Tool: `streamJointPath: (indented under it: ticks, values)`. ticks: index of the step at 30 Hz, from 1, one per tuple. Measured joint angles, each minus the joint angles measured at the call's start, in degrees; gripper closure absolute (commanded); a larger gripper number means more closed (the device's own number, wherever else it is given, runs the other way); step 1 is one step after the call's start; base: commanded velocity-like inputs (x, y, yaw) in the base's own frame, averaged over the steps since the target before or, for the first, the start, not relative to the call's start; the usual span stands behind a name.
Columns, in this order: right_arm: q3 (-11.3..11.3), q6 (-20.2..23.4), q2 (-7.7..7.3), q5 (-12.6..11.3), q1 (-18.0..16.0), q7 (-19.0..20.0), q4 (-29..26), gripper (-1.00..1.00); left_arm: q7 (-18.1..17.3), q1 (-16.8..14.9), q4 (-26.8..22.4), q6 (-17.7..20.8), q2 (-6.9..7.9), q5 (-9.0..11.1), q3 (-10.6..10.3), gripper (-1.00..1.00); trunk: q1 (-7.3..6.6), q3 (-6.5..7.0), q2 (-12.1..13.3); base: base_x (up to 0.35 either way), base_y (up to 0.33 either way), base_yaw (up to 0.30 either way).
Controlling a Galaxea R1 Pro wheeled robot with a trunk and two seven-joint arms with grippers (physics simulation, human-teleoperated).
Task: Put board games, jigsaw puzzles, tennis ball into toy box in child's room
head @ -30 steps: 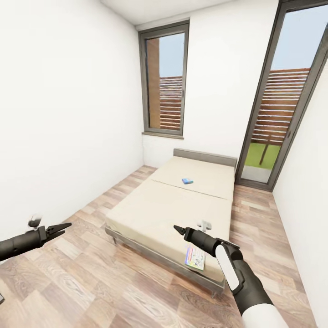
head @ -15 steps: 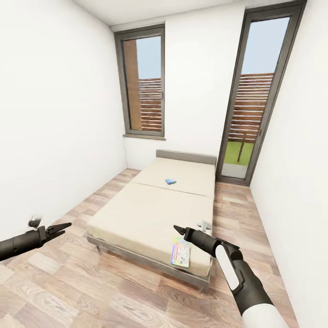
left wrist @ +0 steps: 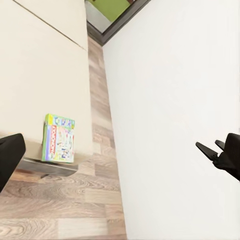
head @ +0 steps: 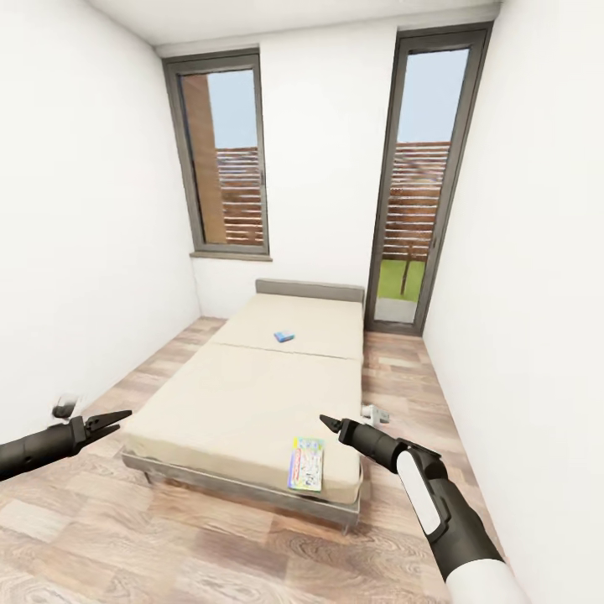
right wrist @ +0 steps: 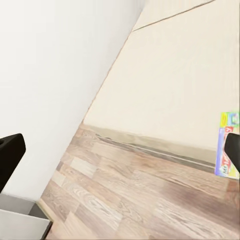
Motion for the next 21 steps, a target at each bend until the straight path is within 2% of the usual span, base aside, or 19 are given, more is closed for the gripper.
streamJointPath:
  ticks: [10, 21]
  values:
    - [0.02, -0.24, 0.13, 0.07, -0.01, 0.00, -0.02, -1.00, 0.00, -0.01, -0.01, 0.00, 0.00, 0.00, 0.00, -1.00, 0.01, 0.35, -0.03, 0.000, 0.008, -0.256]
    - [0.50, -1.52, 0.31, 0.10, -0.02, 0.01, -0.25, -1.00, 0.00, 0.01, -0.03, 0.01, 0.16, 0.00, 0.01, -1.00, 0.00, 0.43, -0.03, 0.051, 0.134, -0.047]
